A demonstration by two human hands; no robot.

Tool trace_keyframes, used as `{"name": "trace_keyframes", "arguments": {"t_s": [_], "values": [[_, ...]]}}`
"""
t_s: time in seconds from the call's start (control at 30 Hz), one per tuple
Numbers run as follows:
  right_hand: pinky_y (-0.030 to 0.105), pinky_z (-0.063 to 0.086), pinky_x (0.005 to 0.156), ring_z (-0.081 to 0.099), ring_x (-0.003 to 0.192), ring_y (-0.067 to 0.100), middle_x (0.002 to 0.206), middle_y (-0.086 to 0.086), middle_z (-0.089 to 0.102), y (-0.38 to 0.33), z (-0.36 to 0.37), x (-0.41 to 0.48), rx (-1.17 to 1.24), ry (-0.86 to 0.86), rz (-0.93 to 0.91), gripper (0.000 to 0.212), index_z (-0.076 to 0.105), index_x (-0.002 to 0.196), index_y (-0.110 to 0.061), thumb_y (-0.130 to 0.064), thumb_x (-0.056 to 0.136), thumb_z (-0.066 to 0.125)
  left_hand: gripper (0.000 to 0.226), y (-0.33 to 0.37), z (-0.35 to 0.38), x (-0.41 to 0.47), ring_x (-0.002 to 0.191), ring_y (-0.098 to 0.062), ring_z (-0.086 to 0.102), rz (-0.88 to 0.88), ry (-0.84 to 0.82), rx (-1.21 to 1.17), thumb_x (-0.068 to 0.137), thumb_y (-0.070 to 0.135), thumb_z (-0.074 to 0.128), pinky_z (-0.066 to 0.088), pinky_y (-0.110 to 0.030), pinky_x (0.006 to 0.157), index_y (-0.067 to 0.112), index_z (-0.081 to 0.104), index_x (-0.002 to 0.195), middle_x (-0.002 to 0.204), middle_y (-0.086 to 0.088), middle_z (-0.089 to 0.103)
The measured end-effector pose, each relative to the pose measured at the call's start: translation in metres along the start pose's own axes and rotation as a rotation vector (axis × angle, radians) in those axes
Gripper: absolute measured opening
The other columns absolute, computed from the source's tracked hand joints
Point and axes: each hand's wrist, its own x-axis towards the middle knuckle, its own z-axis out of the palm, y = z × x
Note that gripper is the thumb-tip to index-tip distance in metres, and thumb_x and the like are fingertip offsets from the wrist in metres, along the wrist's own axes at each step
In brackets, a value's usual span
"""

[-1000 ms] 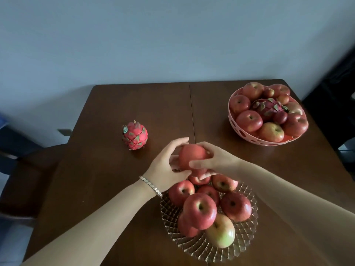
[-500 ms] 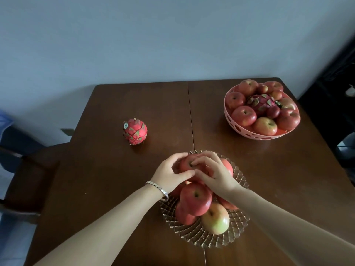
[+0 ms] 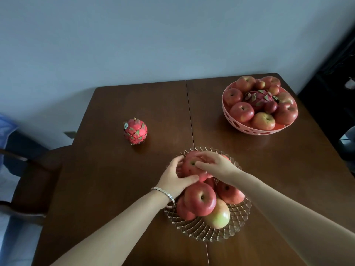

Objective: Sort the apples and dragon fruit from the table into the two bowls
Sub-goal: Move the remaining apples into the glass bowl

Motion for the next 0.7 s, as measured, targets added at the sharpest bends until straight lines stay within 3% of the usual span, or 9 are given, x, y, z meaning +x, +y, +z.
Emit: {"name": "trace_keyframes", "arguments": {"t_s": [0.07,0.13,0.23,0.33,0.47,0.63,0.7], "values": [[0.033,0.05,0.083,0.054,0.09,0.014,0.098,-0.001,0.056,0.001,0.002,0.001,-0.04,0.011,0.026,0.032,0.059,0.117,-0.017,-0.025,0.086,0.063,0.095,-0.001,0.008,-0.01,0.127,-0.018,0.042,-0.073,-0.01,0.164,0.069,0.035,0.078,0.04,-0.028,0.101,0.021,0.022,0.144,0.145,-0.003,0.03],[0.033,0.05,0.084,0.054,0.092,0.014,0.101,0.0,0.057,0.003,0.005,0.0,-0.03,0.037,0.018,0.031,0.06,0.117,-0.016,-0.024,0.087,0.062,0.104,-0.001,0.014,-0.019,0.129,-0.022,0.037,-0.108,0.023,0.307,0.063,0.047,0.078,0.04,-0.034,0.105,0.019,0.02,0.144,0.141,-0.005,0.027],[0.02,0.041,0.083,0.052,0.099,0.011,0.112,0.002,0.058,0.005,0.005,-0.004,-0.021,0.072,-0.022,0.033,0.059,0.121,-0.014,-0.021,0.089,0.059,0.099,-0.001,0.021,-0.025,0.12,-0.024,0.046,-0.178,-0.035,0.412,0.062,0.056,0.075,0.049,-0.034,0.092,0.017,0.026,0.138,0.133,-0.006,0.033],[0.014,0.037,0.078,0.05,0.1,0.01,0.116,0.004,0.058,0.005,0.007,-0.005,-0.036,0.063,-0.047,0.033,0.057,0.123,-0.012,-0.018,0.091,0.056,0.074,-0.005,0.02,-0.024,0.106,-0.024,0.058,-0.221,-0.121,0.323,0.065,0.053,0.075,0.056,-0.039,0.084,0.017,0.044,0.122,0.117,-0.003,0.052],[0.02,0.037,0.086,0.049,0.102,0.011,0.12,0.004,0.056,0.003,0.007,-0.004,-0.036,0.058,-0.03,0.033,0.057,0.124,-0.016,-0.02,0.091,0.056,0.059,-0.006,0.017,-0.026,0.103,-0.024,0.057,-0.251,-0.108,0.121,0.07,0.041,0.076,0.059,-0.043,0.079,0.016,0.052,0.118,0.108,-0.001,0.052],[0.025,0.042,0.093,0.05,0.099,0.01,0.114,0.0,0.055,0.004,0.005,-0.01,-0.086,0.066,-0.119,0.033,0.058,0.122,-0.017,-0.015,0.089,0.058,0.061,-0.009,0.016,-0.028,0.108,-0.021,0.058,-0.193,-0.074,0.274,0.073,0.051,0.069,0.051,-0.037,0.092,0.02,0.051,0.122,0.117,0.0,0.058],[0.019,0.043,0.09,0.049,0.102,0.008,0.114,-0.006,0.05,0.005,0.006,-0.013,-0.123,0.052,-0.196,0.037,0.057,0.123,-0.019,-0.015,0.086,0.062,0.065,-0.011,0.014,-0.026,0.11,-0.021,0.057,-0.202,-0.065,0.196,0.072,0.048,0.071,0.052,-0.039,0.093,0.019,0.047,0.125,0.121,0.0,0.056]]}}
